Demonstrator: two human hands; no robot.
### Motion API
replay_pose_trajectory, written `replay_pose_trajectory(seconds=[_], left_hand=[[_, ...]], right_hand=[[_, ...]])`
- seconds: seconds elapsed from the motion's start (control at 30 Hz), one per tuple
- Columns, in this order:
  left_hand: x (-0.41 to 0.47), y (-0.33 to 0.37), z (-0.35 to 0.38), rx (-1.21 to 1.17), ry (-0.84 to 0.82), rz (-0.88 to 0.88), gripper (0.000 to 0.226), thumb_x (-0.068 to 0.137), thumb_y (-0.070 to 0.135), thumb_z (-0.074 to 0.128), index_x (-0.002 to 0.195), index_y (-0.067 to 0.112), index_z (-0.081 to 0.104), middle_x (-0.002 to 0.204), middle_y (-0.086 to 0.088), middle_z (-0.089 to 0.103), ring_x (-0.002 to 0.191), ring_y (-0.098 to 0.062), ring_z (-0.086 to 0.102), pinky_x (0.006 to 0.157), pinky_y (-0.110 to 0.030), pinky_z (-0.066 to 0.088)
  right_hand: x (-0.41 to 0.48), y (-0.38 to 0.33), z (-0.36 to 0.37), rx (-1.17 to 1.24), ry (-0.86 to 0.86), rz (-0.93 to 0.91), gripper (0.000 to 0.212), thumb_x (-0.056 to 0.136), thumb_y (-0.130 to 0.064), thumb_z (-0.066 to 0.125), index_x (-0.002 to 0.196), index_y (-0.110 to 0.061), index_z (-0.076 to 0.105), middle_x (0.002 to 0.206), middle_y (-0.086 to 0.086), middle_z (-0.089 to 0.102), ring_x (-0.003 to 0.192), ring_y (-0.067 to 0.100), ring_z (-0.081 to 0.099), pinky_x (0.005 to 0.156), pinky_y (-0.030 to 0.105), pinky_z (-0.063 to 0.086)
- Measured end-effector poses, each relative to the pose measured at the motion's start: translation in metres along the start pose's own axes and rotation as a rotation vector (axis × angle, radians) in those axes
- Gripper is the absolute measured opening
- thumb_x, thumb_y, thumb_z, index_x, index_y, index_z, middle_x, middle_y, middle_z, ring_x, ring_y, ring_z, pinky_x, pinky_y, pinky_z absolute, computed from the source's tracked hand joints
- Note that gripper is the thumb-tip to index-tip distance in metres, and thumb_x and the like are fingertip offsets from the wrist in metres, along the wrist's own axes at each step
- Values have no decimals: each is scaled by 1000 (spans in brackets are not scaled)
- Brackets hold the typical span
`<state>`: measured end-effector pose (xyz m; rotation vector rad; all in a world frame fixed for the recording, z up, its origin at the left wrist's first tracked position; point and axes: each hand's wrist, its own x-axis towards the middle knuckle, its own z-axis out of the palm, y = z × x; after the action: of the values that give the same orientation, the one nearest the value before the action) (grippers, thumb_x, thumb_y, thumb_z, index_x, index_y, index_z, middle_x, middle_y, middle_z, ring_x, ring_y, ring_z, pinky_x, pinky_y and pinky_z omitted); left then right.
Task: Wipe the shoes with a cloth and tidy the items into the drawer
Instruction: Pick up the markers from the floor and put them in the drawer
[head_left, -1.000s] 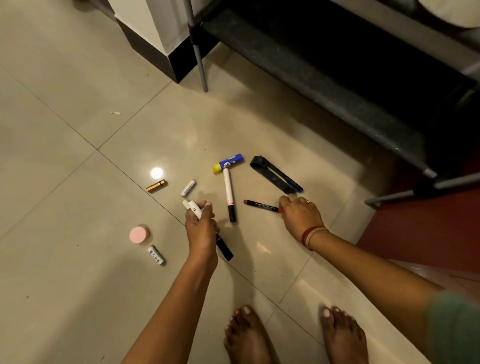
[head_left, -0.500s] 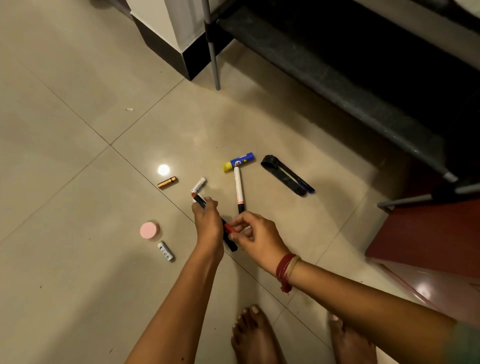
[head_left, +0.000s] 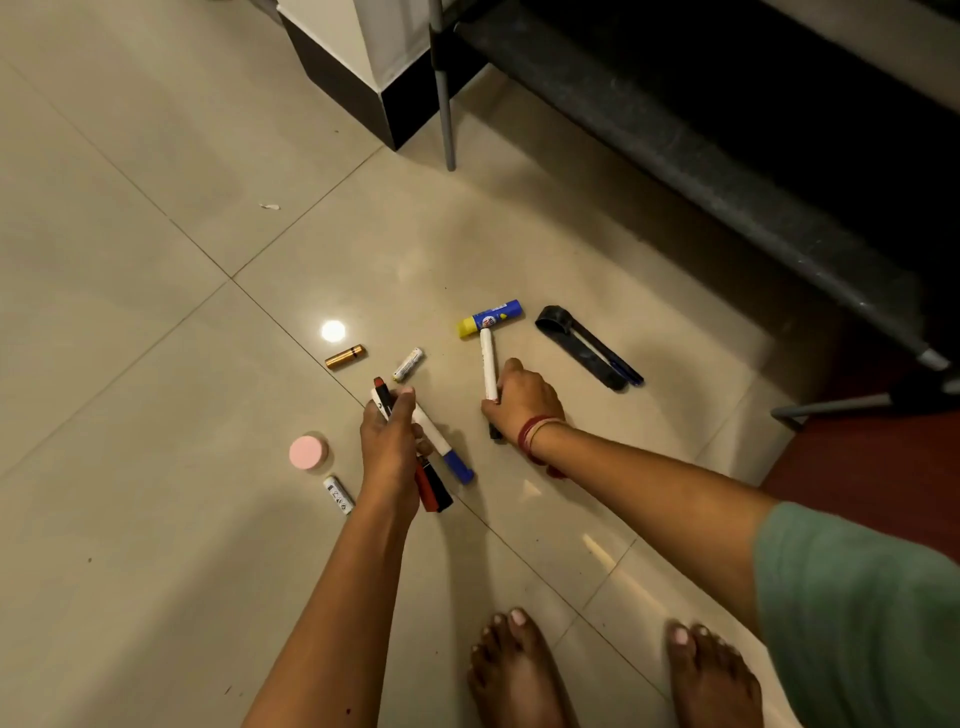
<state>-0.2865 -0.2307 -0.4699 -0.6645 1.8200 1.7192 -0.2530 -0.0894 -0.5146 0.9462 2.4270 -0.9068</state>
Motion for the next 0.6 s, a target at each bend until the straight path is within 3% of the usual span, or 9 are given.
replay_pose_trajectory(seconds=[0.17,0.27,0.4,0.53,0.6], left_hand=[[1,-1,-11,-67,-14,5,15,93,31,60,93,18,52,76,1,43,54,-7,34,50,-21,33],[-2,-2,-14,-106,-89,32,27,78,37,71,86,18,54,69,3,44,53,-7,37,49,-20,34],[-5,-2,-14,-64,47,13,28,78,28,77,73,18,51,60,4,45,59,-14,45,59,-28,41],[0,-2,-17,-141,138,-36,18,87,13,62,73,11,51,69,-4,52,59,-18,50,58,-29,43],[3,-4,-25,-233,110,-64,8,87,5,58,80,6,54,79,-9,60,75,-24,66,68,-34,55]], right_hand=[[-42,-10,2,438,-5,-96,17,80,-17,69,92,-13,57,80,1,62,74,17,62,69,28,55],[-79,-24,6,550,-21,-219,18,78,-17,72,91,-12,61,74,-5,60,64,8,57,67,25,54],[-99,-33,15,545,-83,-326,19,80,-21,71,94,-12,62,81,-5,62,70,8,59,68,21,52],[-88,-28,21,503,-67,-317,15,84,-29,66,89,-15,64,87,-3,64,75,9,59,66,21,50],[-71,-17,24,318,-17,-270,22,83,-36,66,92,-17,60,92,-1,61,79,14,58,68,26,49]])
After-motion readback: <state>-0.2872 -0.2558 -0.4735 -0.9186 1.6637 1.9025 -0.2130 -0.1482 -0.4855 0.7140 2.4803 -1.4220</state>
